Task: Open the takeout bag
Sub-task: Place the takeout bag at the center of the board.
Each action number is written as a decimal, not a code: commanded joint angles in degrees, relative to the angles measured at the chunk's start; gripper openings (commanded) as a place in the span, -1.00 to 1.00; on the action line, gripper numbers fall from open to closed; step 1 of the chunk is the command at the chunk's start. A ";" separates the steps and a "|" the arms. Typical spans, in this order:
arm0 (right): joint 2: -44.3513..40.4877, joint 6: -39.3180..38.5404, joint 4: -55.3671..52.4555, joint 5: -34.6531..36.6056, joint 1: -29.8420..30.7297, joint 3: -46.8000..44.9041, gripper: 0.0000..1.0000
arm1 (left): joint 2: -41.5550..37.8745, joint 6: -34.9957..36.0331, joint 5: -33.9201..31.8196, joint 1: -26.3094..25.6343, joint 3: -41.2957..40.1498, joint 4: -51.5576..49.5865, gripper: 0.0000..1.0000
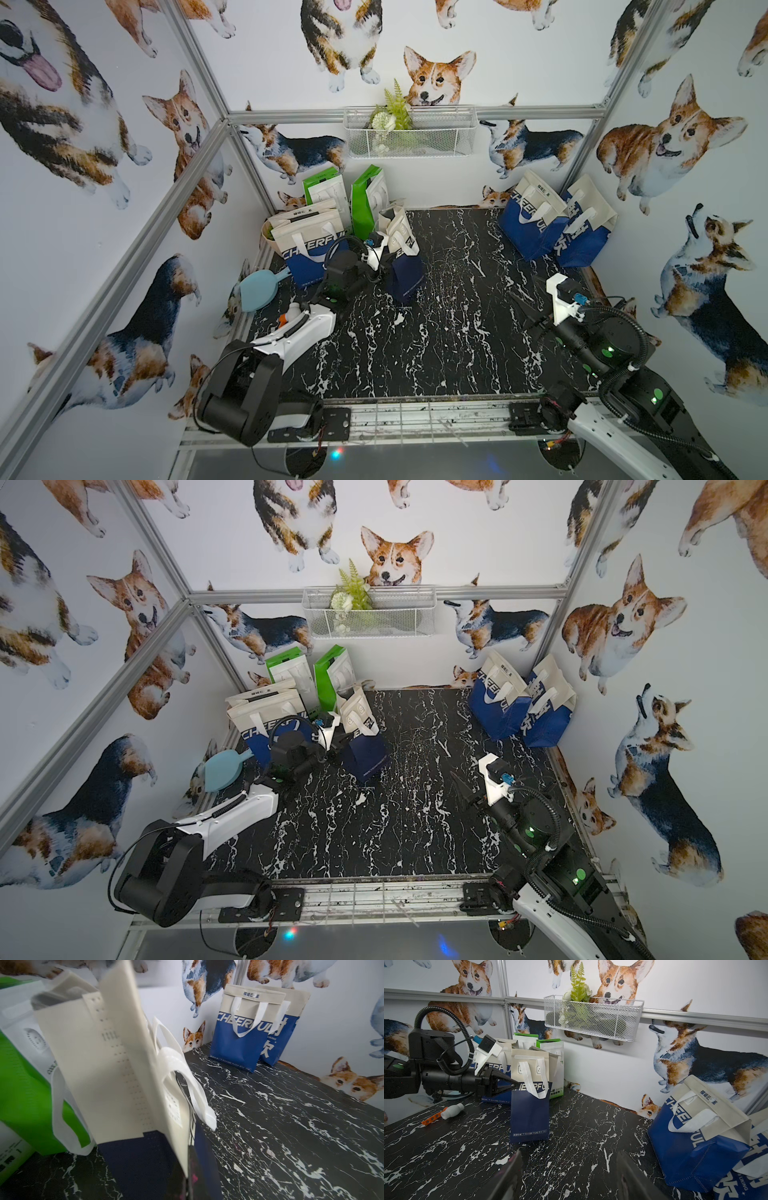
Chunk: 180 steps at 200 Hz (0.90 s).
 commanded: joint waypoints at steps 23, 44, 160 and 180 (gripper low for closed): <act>0.67 1.51 0.48 -1.36 -0.04 0.14 0.43 | 2.46 7.48 -1.44 3.02 4.09 3.81 -1.00; 0.70 1.73 0.55 -1.75 -0.04 0.10 0.43 | 3.86 9.93 -2.57 4.57 5.06 4.45 -1.00; 3.54 2.85 0.83 -5.60 -0.04 0.14 0.43 | 11.93 17.73 -0.68 12.10 11.96 8.12 -1.00; 3.77 2.87 0.83 -5.91 -0.04 0.12 0.42 | 12.59 17.74 0.73 12.76 11.87 8.64 -1.00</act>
